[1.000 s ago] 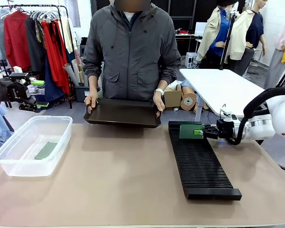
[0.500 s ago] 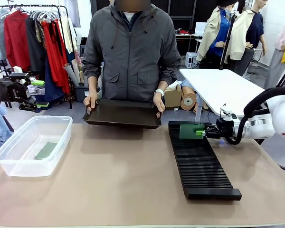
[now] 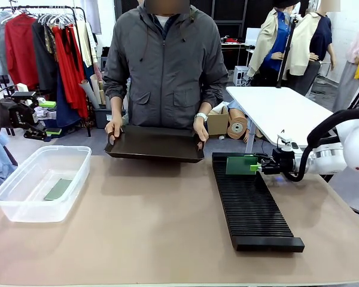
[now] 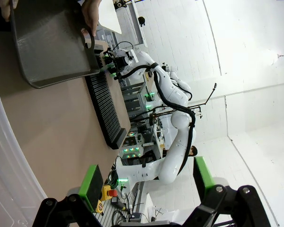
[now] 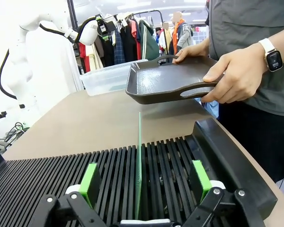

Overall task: Sort PCBs into racks and boxes based on the side picked up.
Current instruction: If the short side of the Blank PCB is picked up, insert it into the PCB Rack ; if the long side is picked up, place it in the Organizing box.

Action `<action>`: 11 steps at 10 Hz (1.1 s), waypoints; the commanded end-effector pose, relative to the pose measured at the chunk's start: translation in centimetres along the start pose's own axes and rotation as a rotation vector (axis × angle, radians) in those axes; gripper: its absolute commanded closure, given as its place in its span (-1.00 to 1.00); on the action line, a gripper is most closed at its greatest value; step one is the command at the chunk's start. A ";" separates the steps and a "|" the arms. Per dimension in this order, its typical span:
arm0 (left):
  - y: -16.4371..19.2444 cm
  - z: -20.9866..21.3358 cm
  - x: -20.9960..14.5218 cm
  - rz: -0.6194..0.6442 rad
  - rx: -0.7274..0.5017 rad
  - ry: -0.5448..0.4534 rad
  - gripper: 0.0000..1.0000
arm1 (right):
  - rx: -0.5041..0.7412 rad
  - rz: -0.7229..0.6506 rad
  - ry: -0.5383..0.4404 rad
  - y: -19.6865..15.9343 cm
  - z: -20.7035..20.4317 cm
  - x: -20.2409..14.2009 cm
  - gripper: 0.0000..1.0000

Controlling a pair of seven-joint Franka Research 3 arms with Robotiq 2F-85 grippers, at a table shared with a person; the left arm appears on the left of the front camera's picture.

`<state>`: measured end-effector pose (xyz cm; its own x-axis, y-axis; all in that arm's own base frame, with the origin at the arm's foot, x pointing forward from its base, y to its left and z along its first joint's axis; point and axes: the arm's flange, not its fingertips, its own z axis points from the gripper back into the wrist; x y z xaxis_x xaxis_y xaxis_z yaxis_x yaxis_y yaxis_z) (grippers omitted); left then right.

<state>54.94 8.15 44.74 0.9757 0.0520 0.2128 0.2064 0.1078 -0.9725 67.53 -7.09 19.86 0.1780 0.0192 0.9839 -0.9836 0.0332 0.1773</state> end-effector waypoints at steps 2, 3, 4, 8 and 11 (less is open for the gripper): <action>-0.2 0.1 -0.2 0.004 -0.006 0.005 -1.00 | -0.001 0.000 0.000 0.0 0.1 0.0 -1.00; -0.2 0.1 -0.2 0.004 -0.006 0.005 -1.00 | -0.001 0.000 0.000 0.0 0.1 0.0 -1.00; -0.2 0.1 -0.2 0.004 -0.006 0.005 -1.00 | -0.001 0.000 0.000 0.0 0.1 0.0 -1.00; -0.2 0.1 -0.2 0.004 -0.006 0.005 -1.00 | -0.001 0.000 0.000 0.0 0.1 0.0 -1.00; -0.2 0.1 -0.2 0.004 -0.006 0.005 -1.00 | -0.001 0.000 0.000 0.0 0.1 0.0 -1.00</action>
<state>54.94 8.15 44.74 0.9757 0.0520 0.2129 0.2064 0.1078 -0.9725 67.47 -7.19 19.68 0.1801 0.0192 0.9835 -0.9832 0.0342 0.1794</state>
